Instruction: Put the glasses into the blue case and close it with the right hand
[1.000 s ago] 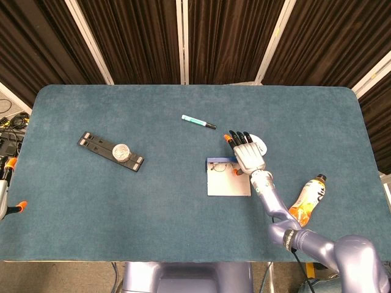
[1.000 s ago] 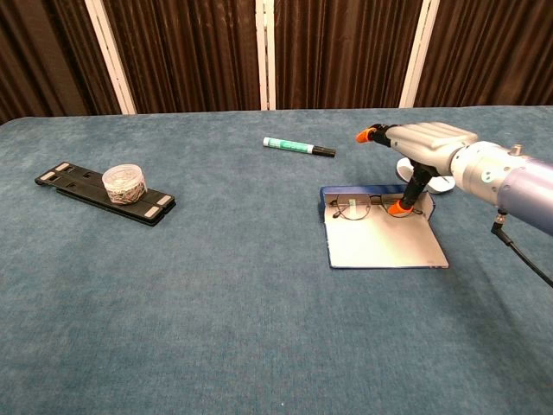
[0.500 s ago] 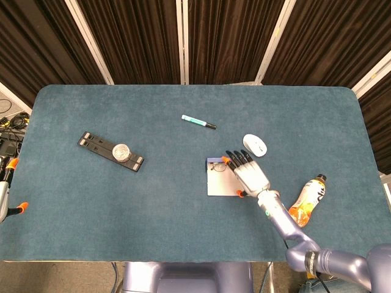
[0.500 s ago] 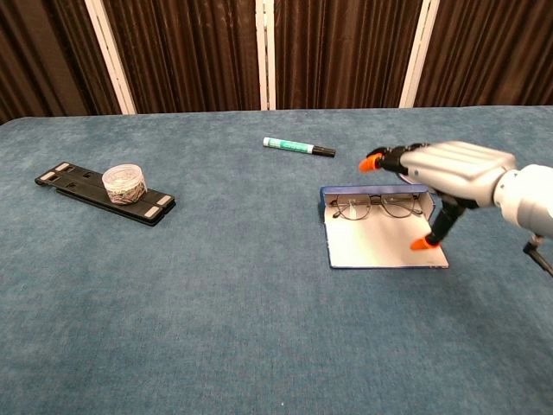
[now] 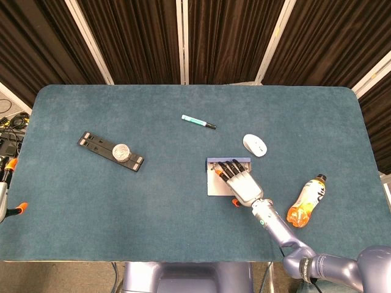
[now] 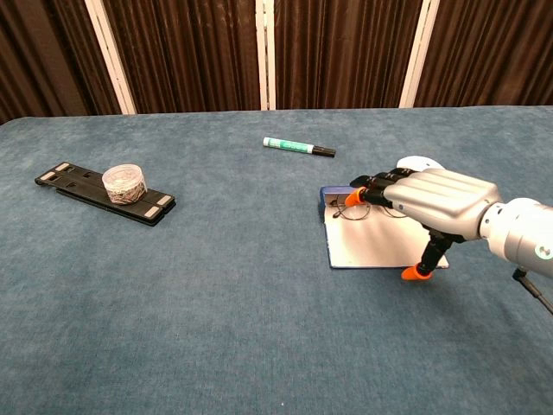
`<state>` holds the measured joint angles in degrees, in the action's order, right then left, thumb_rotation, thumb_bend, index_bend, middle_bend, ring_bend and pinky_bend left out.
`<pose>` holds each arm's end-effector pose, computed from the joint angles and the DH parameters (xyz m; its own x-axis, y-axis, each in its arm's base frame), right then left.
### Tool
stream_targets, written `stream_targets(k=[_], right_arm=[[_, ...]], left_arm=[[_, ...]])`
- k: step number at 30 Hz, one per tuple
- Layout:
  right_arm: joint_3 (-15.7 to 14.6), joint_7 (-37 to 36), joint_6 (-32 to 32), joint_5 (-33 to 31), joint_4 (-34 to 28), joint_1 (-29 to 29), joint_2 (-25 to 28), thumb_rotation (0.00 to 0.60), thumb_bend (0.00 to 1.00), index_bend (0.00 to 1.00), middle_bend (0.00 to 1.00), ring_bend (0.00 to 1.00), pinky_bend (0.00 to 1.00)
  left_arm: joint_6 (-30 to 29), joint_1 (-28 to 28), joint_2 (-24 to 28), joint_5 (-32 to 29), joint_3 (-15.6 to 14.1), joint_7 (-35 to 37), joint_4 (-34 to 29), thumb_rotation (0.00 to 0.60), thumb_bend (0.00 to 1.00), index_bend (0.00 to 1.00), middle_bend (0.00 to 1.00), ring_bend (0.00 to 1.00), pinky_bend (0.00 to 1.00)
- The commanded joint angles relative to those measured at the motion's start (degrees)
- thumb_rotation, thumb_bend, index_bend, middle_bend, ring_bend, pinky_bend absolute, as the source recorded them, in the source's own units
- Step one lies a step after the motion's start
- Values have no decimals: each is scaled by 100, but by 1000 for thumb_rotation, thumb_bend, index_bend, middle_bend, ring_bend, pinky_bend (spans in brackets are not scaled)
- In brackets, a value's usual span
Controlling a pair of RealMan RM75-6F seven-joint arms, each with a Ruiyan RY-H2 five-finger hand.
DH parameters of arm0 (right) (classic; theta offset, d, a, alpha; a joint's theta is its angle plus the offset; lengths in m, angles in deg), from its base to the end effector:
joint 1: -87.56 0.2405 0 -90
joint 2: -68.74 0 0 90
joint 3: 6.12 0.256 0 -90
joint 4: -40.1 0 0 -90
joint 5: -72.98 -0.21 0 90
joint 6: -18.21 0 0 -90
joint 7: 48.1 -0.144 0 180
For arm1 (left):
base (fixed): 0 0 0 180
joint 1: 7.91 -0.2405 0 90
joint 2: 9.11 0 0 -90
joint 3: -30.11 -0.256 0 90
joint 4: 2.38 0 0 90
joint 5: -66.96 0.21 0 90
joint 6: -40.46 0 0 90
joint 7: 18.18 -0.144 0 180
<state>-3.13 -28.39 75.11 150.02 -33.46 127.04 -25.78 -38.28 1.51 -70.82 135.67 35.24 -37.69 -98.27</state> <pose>-0.1802 -0.3188 -0.0500 0.6281 -0.1816 0.7566 -0.7169 -0.5130 0.4721 -0.3277 0.2092 0.1724 0.6148 0.1080 0.7813 0.7610 0.1791 -0.6235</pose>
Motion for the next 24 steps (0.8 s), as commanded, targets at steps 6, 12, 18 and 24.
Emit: stream_targets(k=[6, 12, 18, 24], right_arm=[[79, -96, -40, 21, 218, 21, -127, 600, 62, 180, 0, 0, 0], [136, -142, -73, 6, 283, 26, -128, 600, 62, 187, 0, 0, 0], [126, -155, -118, 4, 392, 10, -178, 600, 63, 196, 0, 0, 0], [111, -177, -140, 31, 488, 0, -240, 600, 63, 207, 0, 0, 0]], left_arm=[[40, 15, -9, -51, 17, -5, 23, 600, 0, 0, 0, 0, 0], [55, 26, -22, -69, 20, -30, 32, 600, 0, 0, 0, 0, 0], [35, 18, -20, -62, 21, -26, 24, 600, 0, 0, 0, 0, 0], [45, 22, -20, -72, 22, -26, 32, 600, 0, 0, 0, 0, 0]])
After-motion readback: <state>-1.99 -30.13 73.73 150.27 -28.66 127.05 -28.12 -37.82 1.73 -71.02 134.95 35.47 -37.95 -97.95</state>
